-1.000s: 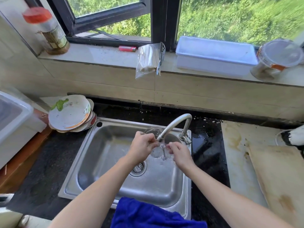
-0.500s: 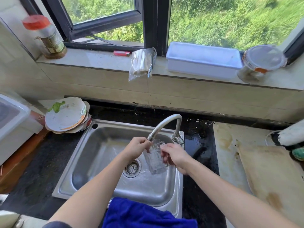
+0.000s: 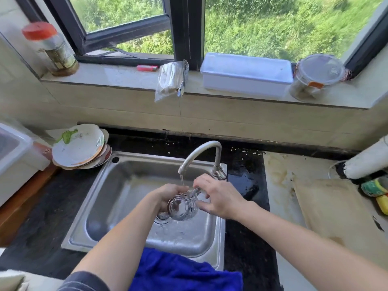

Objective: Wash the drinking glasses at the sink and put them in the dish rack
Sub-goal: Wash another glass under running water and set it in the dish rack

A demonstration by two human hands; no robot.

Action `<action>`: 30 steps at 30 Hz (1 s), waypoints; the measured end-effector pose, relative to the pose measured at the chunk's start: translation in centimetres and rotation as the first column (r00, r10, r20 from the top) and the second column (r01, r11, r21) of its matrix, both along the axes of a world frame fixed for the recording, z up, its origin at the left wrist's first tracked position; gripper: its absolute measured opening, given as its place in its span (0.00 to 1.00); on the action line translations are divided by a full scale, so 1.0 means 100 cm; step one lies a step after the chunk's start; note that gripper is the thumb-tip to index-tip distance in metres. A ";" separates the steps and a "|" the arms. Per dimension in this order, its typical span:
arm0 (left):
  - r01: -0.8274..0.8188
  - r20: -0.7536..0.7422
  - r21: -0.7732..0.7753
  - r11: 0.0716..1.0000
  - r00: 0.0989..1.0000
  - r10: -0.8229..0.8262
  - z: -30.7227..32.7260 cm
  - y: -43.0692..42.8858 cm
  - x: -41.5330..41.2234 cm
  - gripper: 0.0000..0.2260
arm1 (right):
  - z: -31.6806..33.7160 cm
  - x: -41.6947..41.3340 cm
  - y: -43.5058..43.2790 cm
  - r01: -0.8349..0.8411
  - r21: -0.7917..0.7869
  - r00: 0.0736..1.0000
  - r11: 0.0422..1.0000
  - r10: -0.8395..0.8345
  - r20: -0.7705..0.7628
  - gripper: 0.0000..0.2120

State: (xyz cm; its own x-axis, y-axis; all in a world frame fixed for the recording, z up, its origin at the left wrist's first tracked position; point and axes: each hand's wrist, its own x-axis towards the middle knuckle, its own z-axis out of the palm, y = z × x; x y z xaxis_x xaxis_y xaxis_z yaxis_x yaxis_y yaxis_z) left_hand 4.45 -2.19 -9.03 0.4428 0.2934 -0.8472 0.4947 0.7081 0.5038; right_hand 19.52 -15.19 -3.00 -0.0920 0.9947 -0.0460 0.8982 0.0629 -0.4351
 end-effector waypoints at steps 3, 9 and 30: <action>0.143 -0.046 0.018 0.990 0.989 -0.142 -0.004 -0.001 0.004 0.04 | 0.003 -0.011 0.000 0.017 -0.118 0.999 0.993 -0.021 -0.034 0.06; 0.148 -0.033 0.123 0.981 0.989 -0.145 -0.013 0.004 -0.002 0.03 | -0.016 -0.035 -0.019 0.353 -0.320 0.879 0.879 -0.429 -0.210 0.15; 0.596 -0.178 0.751 0.284 0.597 -0.782 0.045 -0.196 0.092 0.07 | 0.033 -0.065 -0.264 0.902 -0.427 -0.233 0.070 -0.752 -0.616 0.17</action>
